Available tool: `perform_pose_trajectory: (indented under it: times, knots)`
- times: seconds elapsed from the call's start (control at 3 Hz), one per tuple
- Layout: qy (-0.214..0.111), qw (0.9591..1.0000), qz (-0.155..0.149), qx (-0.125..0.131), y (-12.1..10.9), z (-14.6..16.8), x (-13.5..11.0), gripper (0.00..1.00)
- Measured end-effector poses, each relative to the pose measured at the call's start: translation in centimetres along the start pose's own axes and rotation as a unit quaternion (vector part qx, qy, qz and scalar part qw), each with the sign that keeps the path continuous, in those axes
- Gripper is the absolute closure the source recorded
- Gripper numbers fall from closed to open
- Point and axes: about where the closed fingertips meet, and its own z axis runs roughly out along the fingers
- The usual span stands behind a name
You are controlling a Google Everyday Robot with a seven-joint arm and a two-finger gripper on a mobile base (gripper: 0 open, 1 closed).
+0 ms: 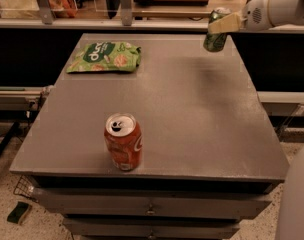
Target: Move green can near coke can
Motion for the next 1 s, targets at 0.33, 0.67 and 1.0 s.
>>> perform_pose_trajectory:
  times: [0.33, 0.67, 1.0]
  knots:
    - [-0.031, 0.9991, -0.025, 0.012, 1.7, -7.0, 0.5, 1.0]
    - [-0.012, 0.9999, -0.01, 0.007, 2.3, -7.7, 4.4, 1.0]
    - [-0.01, 0.9999, -0.011, 0.002, 2.6, -7.0, 4.2, 1.0]
